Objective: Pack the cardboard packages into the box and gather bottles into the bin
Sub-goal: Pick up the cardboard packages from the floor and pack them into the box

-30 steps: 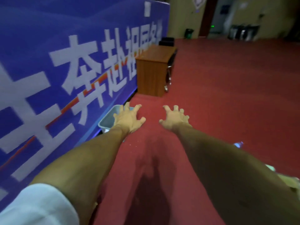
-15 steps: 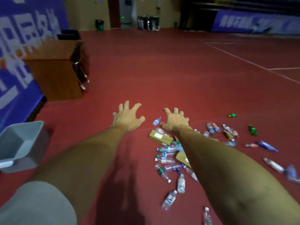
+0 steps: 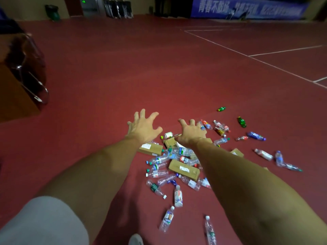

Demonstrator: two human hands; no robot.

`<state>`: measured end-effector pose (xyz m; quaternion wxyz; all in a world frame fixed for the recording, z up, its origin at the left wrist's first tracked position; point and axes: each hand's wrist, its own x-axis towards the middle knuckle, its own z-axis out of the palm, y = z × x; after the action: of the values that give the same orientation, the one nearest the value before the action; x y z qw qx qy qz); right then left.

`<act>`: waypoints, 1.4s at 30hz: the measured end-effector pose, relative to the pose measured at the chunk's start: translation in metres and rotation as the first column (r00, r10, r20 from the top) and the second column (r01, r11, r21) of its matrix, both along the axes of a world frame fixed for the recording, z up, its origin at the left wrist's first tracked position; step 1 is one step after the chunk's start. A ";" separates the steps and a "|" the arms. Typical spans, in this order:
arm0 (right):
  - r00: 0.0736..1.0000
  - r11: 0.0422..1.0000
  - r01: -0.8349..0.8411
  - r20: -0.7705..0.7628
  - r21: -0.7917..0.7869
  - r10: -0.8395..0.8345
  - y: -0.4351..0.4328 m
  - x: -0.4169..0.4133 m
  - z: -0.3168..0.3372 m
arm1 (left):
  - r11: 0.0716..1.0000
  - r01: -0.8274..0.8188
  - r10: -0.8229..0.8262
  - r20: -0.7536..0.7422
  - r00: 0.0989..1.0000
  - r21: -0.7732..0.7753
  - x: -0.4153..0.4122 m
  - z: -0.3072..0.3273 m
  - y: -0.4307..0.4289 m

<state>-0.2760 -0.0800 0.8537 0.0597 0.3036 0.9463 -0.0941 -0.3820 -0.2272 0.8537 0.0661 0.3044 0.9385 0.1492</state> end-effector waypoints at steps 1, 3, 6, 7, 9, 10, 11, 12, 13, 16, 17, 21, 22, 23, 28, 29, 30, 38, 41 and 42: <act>1.000 1.000 -0.003 0.004 0.001 0.003 0.005 -0.014 -0.003 | 1.000 -0.002 0.002 -0.001 1.000 0.007 -0.013 -0.003 0.007; 1.000 1.000 -0.008 0.017 0.008 0.008 0.013 -0.044 -0.009 | 1.000 0.001 -0.001 -0.001 1.000 0.009 -0.041 -0.008 0.019; 0.999 1.000 -0.013 0.030 0.003 0.013 0.027 -0.084 -0.014 | 1.000 0.023 -0.023 -0.006 1.000 -0.014 -0.079 -0.013 0.034; 1.000 1.000 -0.010 0.018 0.005 0.010 0.032 -0.096 -0.016 | 1.000 0.022 -0.023 -0.020 1.000 -0.018 -0.093 -0.013 0.040; 1.000 1.000 -0.006 0.018 0.003 0.006 0.046 -0.117 -0.016 | 1.000 0.014 -0.014 -0.022 1.000 -0.027 -0.119 -0.012 0.051; 1.000 1.000 -0.003 0.031 -0.002 0.003 0.053 -0.126 -0.016 | 0.999 0.015 -0.015 -0.014 1.000 -0.037 -0.128 -0.010 0.058; 1.000 1.000 0.003 0.030 -0.004 -0.003 0.060 -0.134 -0.016 | 0.999 0.011 -0.012 -0.014 1.000 -0.043 -0.138 -0.009 0.065; 1.000 1.000 0.009 0.024 -0.006 -0.009 0.069 -0.143 -0.016 | 0.999 0.006 -0.007 -0.017 1.000 -0.046 -0.147 -0.008 0.073; 1.000 1.000 0.012 0.018 -0.008 -0.012 0.077 -0.153 -0.015 | 0.999 0.000 -0.001 -0.016 1.000 -0.050 -0.156 -0.006 0.081; 1.000 1.000 0.005 0.004 0.000 -0.005 0.107 -0.184 -0.013 | 0.999 -0.026 0.026 -0.011 1.000 -0.046 -0.183 -0.004 0.109; 1.000 1.000 -0.004 0.000 0.005 0.004 0.117 -0.193 -0.013 | 0.998 -0.034 0.033 -0.017 0.999 -0.045 -0.189 -0.005 0.118; 0.997 0.997 -0.072 -0.017 -0.001 0.072 0.153 -0.228 -0.014 | 0.995 -0.069 0.068 -0.012 0.998 -0.075 -0.210 -0.015 0.145; 0.996 0.996 -0.091 -0.022 -0.006 0.091 0.165 -0.237 -0.014 | 0.993 -0.084 0.083 -0.010 0.996 -0.086 -0.216 -0.017 0.154; 0.994 0.994 -0.106 -0.025 -0.013 0.106 0.177 -0.245 -0.014 | 0.991 -0.098 0.098 0.001 0.995 -0.093 -0.222 -0.018 0.163; 0.992 0.992 -0.123 -0.005 -0.038 0.123 0.226 -0.278 -0.021 | 0.981 -0.143 0.147 0.022 0.989 -0.128 -0.246 -0.021 0.198; 0.992 0.991 -0.126 0.001 -0.043 0.126 0.231 -0.283 -0.024 | 0.979 -0.150 0.154 0.023 0.988 -0.137 -0.250 -0.022 0.202; 0.992 0.991 -0.128 0.006 -0.047 0.129 0.235 -0.288 -0.027 | 0.977 -0.154 0.160 0.025 0.987 -0.146 -0.256 -0.024 0.206; 0.994 0.992 -0.108 0.020 -0.067 0.109 0.247 -0.349 -0.053 | 0.981 -0.108 0.112 0.016 0.994 -0.163 -0.318 -0.050 0.234; 0.998 0.995 -0.043 0.045 -0.094 0.048 0.252 -0.366 -0.065 | 0.982 -0.033 0.040 0.032 0.999 -0.188 -0.348 -0.062 0.243; 0.998 0.995 -0.018 0.058 -0.102 0.024 0.254 -0.370 -0.071 | 0.982 -0.012 0.020 0.039 0.999 -0.187 -0.358 -0.067 0.247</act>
<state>-0.6458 0.1739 0.7828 0.1041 0.2931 0.9412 -0.1322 -0.7398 0.0194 0.7867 0.1120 0.2863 0.9492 0.0672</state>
